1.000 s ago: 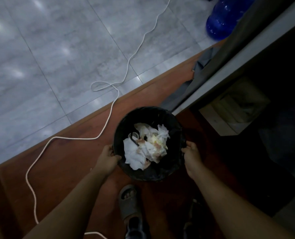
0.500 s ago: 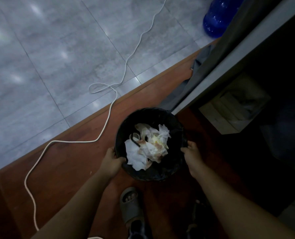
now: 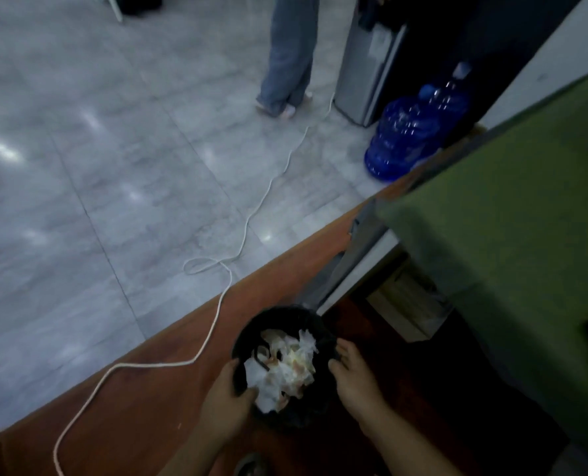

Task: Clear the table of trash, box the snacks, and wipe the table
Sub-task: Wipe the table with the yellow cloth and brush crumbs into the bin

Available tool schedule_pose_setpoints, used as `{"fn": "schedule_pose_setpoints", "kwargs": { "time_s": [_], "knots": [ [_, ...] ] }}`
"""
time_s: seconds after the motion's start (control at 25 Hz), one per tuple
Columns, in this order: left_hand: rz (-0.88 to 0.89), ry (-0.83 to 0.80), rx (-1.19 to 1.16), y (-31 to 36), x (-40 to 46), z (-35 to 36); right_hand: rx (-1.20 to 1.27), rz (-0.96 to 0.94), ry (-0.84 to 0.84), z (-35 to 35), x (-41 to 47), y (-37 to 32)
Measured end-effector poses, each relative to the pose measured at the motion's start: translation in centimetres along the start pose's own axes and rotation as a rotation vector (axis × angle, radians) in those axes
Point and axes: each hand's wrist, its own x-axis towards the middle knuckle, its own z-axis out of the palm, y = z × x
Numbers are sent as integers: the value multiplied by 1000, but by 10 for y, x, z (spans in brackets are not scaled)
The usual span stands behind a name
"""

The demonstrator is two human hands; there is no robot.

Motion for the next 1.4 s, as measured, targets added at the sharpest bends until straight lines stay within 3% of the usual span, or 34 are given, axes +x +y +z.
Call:
{"fn": "schedule_pose_setpoints", "kwargs": {
  "time_s": [0.24,0.4,0.64,0.84,1.04,1.4],
  "knots": [
    [326,72,159,159,-97,-45,-8,-261,5,-43,-124,-115],
    [467,94,266,249,-150,-54,5,-431,79,-83,-187,-154],
    [647,107,316,328,-224,-26,-32,-597,239,-169,-252,-175],
    [785,64,342,359,-273,33,-215,-562,380,-261,-264,-149],
    [703,24,522,362,-288,97,-438,-538,440,-322,-256,-110],
    [707,-105,831,365,-254,142,-828,-400,305,-322,-232,-91]
  ]
}}
